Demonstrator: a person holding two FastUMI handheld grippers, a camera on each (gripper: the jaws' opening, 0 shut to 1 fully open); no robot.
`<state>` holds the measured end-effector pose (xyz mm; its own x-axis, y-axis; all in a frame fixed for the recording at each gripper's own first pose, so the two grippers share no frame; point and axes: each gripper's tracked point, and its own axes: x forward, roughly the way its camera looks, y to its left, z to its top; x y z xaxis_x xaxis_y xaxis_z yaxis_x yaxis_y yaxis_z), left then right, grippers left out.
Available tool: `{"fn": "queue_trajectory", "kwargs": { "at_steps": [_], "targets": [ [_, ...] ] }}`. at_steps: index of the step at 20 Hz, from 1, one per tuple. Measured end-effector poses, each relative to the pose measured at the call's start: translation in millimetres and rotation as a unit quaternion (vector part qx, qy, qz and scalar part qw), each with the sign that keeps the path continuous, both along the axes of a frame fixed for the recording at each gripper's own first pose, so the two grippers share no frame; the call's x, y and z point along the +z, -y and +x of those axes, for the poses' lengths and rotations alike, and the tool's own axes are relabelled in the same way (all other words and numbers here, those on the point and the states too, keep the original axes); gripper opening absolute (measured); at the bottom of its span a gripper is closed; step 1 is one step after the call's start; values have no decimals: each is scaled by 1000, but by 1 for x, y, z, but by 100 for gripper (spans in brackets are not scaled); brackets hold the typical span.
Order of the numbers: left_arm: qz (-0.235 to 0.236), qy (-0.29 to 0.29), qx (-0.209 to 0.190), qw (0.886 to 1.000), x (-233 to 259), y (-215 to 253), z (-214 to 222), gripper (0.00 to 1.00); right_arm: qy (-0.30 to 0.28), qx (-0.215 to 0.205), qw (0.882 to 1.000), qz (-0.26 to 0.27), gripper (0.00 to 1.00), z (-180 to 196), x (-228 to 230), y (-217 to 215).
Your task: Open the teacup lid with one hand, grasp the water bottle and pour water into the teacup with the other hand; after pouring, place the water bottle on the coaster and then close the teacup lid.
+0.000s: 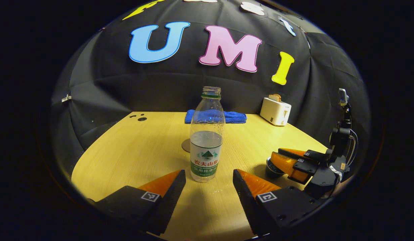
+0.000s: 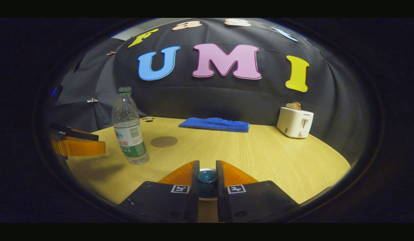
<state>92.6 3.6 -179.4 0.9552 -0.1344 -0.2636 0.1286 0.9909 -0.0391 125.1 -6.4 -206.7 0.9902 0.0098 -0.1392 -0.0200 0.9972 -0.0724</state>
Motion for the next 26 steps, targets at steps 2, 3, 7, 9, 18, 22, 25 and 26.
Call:
{"fn": "queue_trajectory", "kwargs": {
  "at_steps": [2,3,7,9,18,22,25,26],
  "targets": [
    [-1,5,4,1000,2,-1,2,90,8,3,1000,-7,29,0,10,0],
    [-1,7,3,1000,3,-1,2,90,13,6,1000,-10,25,1,17,0],
    [13,23,-8,1000,8,5,5,90,14,15,1000,-14,28,10,36,2],
    [16,33,-4,999,11,6,12,90,9,17,1000,-12,25,9,46,4],
    [16,76,18,997,6,5,76,90,-8,2,1000,-8,25,-6,61,29],
    [20,86,12,996,3,9,108,91,-13,-20,1000,6,25,-8,56,42],
    [21,90,-4,996,0,15,119,87,-10,-31,999,9,25,-9,53,49],
    [28,89,-6,996,1,14,120,80,-9,-34,999,8,25,-10,51,52]
  ]
}}
